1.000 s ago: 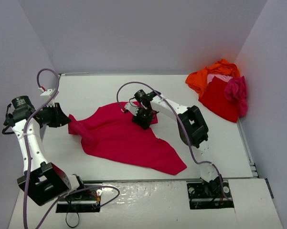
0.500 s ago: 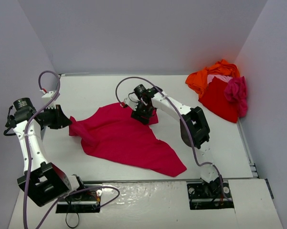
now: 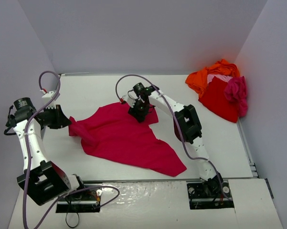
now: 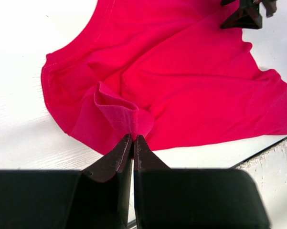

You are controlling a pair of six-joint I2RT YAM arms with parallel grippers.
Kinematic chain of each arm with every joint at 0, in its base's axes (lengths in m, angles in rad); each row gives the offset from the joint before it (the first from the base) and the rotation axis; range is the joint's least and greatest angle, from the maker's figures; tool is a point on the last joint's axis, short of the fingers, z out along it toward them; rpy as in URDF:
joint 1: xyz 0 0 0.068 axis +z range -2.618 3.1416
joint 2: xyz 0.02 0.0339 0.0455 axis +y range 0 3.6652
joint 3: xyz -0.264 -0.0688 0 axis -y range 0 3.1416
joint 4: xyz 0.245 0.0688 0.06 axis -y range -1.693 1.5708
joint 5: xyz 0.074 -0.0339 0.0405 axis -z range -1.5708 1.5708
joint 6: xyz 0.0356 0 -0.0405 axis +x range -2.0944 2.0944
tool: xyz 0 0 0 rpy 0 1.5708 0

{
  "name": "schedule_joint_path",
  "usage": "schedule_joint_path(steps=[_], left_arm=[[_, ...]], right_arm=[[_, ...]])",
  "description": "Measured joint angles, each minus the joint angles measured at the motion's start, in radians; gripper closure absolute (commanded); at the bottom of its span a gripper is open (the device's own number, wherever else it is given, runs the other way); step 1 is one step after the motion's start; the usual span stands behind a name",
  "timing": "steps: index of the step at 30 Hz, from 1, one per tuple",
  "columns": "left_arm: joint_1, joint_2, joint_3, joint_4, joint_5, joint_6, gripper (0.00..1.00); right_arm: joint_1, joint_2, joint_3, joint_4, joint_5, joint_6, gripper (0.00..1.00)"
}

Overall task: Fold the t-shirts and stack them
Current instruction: Flatten out the tshirt

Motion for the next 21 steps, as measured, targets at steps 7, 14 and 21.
schedule_joint_path(steps=[7,14,21], left_arm=[[0.0,0.011,0.0,0.001,-0.01,-0.001,1.0],[0.0,0.017,0.0,0.008,-0.013,-0.001,1.0],[0.0,0.017,0.0,0.011,-0.015,-0.001,1.0]], right_arm=[[-0.03,0.012,0.031,0.0,-0.034,0.007,0.57],[-0.042,0.014,0.026,-0.002,-0.045,0.007,0.74],[-0.042,0.014,0.01,-0.005,-0.054,0.005,0.69]])
